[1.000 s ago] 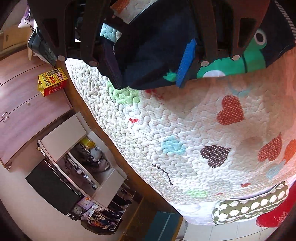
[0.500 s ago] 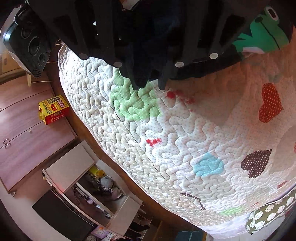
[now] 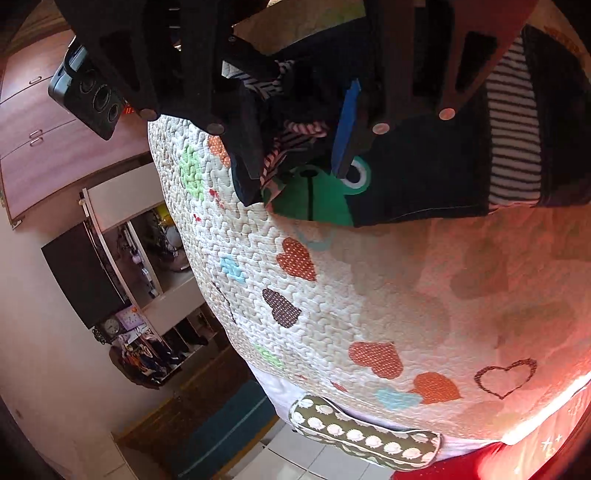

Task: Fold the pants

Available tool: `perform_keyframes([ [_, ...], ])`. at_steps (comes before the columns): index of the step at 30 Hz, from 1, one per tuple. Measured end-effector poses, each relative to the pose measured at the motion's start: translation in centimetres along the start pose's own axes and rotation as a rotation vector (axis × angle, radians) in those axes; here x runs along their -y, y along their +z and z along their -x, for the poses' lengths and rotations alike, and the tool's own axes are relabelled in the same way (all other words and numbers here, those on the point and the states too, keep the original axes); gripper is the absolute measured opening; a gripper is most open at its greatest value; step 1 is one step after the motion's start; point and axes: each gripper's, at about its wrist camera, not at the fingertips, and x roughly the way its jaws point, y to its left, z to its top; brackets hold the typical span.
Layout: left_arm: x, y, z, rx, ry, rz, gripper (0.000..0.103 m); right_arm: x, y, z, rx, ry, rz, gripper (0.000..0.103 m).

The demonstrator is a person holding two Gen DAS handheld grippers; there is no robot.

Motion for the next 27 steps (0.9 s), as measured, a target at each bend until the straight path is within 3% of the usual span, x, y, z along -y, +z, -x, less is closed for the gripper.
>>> perform_keyframes([
  [2, -1.9, -1.4, 3.0, 0.054, 0.016, 0.028, 0.053, -0.8, -0.3, 0.8, 0.016, 0.016, 0.023, 0.048],
  [7, -4.9, -5.2, 6.9, 0.128, 0.118, 0.076, 0.054, -1.2, -0.4, 3.5, 0.086, -0.078, 0.041, 0.046],
  [9, -5.1, -6.6, 7.4, 0.151, 0.197, 0.074, 0.055, -0.5, 0.7, 3.4, 0.083, -0.137, 0.008, 0.038],
  [12, -5.5, -8.4, 7.9, 0.176, 0.299, 0.067, 0.056, -0.2, 1.5, 1.4, 0.044, -0.176, -0.005, 0.037],
  [19, -7.0, -10.8, 8.9, 0.199, 0.395, 0.083, 0.059, -0.3, 1.5, -5.6, -0.093, -0.296, 0.099, 0.038],
  [23, -7.5, -11.4, 9.4, 0.214, 0.409, 0.092, 0.059, -1.1, 2.0, -5.7, -0.112, -0.340, 0.147, 0.039],
  [27, -7.8, -11.7, 10.4, 0.248, 0.438, 0.099, 0.060, -2.2, 2.7, -3.1, -0.087, -0.278, 0.117, 0.040],
])
